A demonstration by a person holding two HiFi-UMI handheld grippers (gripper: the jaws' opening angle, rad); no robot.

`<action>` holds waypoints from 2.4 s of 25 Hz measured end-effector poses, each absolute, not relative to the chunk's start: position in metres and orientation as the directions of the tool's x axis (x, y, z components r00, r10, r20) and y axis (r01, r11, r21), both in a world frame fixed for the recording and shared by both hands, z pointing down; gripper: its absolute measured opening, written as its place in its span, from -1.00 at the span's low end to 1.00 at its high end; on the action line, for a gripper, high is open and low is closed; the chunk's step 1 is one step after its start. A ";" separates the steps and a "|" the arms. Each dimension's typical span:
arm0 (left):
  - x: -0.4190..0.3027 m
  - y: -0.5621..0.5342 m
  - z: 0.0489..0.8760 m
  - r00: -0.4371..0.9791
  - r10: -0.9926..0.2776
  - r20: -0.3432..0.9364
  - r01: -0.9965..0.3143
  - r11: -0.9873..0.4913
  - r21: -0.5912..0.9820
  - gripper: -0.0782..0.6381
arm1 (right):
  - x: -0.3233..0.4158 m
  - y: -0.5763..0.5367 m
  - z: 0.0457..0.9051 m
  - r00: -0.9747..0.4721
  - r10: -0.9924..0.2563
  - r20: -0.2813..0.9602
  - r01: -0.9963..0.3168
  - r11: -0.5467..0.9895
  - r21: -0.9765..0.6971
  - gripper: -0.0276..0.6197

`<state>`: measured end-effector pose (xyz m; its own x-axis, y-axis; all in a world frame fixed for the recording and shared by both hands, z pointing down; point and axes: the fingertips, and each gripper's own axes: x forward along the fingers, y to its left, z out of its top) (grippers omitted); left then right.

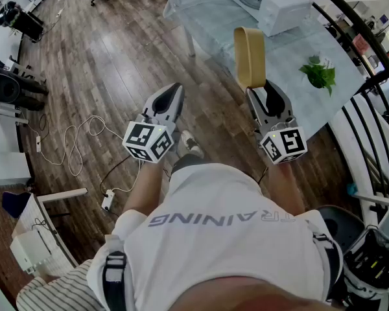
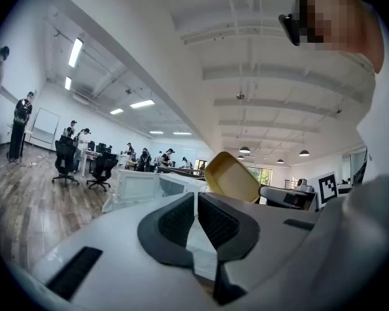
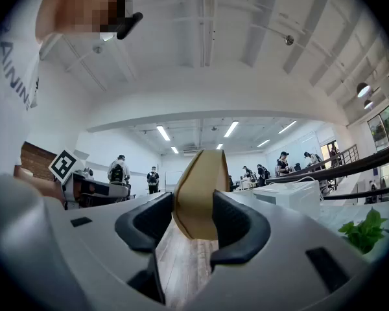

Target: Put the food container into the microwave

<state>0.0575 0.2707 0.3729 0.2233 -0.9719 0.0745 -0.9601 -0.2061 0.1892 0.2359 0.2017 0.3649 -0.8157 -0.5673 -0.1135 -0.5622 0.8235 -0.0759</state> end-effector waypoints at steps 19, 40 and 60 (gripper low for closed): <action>0.073 0.264 0.387 0.273 -0.956 0.111 -0.945 -0.244 0.216 -0.65 | 0.243 0.192 0.368 -0.817 -0.556 -0.150 -0.542 0.831 -0.124 -0.27; -0.003 0.173 0.401 0.311 -0.945 0.099 -0.928 -0.279 0.249 -0.65 | 0.157 0.103 0.387 -0.823 -0.566 -0.051 -0.553 0.819 -0.154 -0.27; -0.145 0.124 0.402 0.265 -0.958 0.113 -0.938 -0.228 0.262 -0.65 | 0.003 0.051 0.388 -0.861 -0.508 -0.018 -0.498 0.851 -0.166 -0.27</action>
<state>-0.1453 0.1236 0.4025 0.2650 -0.9576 0.1131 -0.9376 -0.2285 0.2621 0.0026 0.0505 0.3883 -0.8611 -0.5080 -0.0183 -0.4984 0.8509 -0.1662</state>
